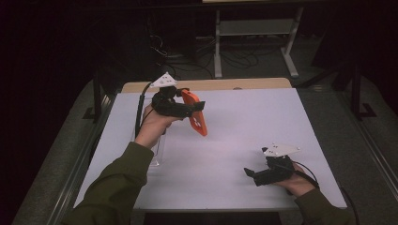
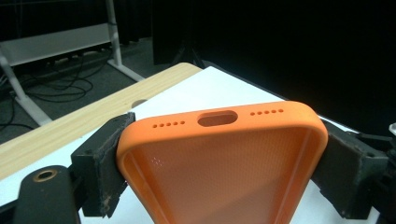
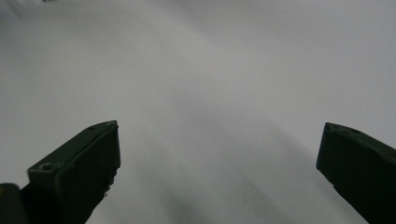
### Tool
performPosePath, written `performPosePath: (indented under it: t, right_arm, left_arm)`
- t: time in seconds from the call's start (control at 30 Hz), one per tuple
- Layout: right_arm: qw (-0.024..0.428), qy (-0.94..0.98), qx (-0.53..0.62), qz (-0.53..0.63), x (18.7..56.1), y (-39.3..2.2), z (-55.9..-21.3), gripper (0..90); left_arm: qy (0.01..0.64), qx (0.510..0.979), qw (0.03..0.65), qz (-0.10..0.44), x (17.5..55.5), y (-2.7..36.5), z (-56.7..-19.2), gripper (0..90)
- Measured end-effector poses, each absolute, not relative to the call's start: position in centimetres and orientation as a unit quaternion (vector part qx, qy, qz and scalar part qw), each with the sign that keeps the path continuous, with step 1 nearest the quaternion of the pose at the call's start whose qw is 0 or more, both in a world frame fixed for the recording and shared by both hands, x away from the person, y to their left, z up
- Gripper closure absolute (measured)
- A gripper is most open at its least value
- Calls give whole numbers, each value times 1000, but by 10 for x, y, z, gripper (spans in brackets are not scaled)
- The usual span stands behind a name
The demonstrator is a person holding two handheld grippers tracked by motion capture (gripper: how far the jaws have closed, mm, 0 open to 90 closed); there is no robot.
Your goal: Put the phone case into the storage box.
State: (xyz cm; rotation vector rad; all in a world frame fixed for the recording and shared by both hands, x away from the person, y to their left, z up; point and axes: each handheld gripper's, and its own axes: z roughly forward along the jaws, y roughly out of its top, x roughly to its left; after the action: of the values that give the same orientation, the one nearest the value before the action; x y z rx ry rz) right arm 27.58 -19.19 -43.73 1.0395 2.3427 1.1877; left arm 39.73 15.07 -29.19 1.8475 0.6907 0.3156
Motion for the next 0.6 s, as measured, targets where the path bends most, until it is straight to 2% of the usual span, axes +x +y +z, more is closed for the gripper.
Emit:
performPosePath:
  t: [0.6]
  right_arm:
    - [159, 819, 362, 415, 276, -192, -437, 0]
  left_arm:
    - [324, 762, 533, 174, 408, 174, -275, 149]
